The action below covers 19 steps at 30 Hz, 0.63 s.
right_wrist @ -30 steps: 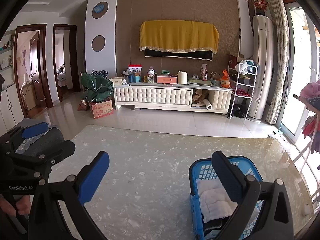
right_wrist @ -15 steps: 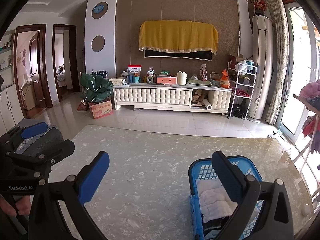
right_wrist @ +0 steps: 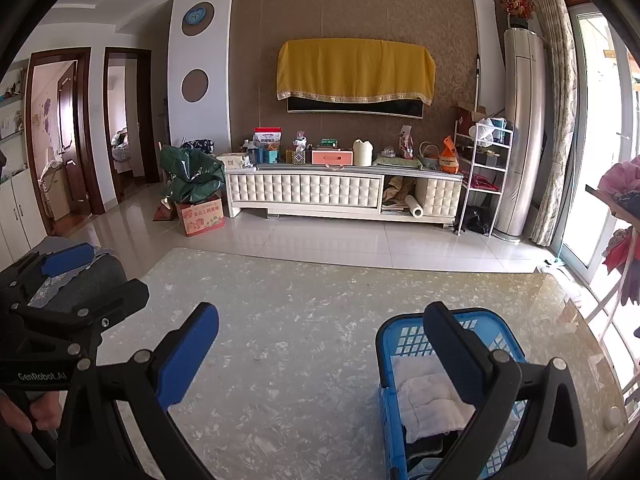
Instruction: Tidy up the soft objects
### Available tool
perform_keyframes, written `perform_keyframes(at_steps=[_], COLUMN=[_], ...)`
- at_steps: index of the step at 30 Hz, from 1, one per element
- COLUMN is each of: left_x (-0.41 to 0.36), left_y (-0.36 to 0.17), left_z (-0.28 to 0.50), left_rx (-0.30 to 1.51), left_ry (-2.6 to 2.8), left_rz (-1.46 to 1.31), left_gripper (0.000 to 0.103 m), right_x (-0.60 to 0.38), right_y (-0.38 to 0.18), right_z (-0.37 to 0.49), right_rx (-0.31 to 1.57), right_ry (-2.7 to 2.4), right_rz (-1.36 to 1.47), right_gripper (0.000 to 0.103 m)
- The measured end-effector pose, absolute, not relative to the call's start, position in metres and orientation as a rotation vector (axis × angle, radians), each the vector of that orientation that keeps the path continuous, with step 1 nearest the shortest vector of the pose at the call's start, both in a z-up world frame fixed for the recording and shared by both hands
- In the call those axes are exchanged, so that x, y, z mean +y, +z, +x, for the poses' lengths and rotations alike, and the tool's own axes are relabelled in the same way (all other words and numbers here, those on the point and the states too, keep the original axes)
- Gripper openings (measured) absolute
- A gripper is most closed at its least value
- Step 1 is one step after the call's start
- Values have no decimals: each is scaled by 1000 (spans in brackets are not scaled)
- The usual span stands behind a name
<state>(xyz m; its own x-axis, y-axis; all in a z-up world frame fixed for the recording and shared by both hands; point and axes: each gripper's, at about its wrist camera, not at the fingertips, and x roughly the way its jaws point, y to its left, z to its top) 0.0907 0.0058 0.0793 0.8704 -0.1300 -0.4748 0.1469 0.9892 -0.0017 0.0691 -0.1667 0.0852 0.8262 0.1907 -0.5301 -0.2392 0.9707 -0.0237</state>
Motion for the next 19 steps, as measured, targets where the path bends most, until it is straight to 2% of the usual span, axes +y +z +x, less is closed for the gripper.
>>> perform_keyframes(at_steps=[19], left_x=[10], left_y=[76], left_z=[92], left_rx=[508], left_ry=[-146], left_rz=[34], left_gripper=[103], right_x=[-165], right_y=[86], right_z=[69], right_rx=[567], right_ry=[227], right_rz=[-87], right_gripper=[103])
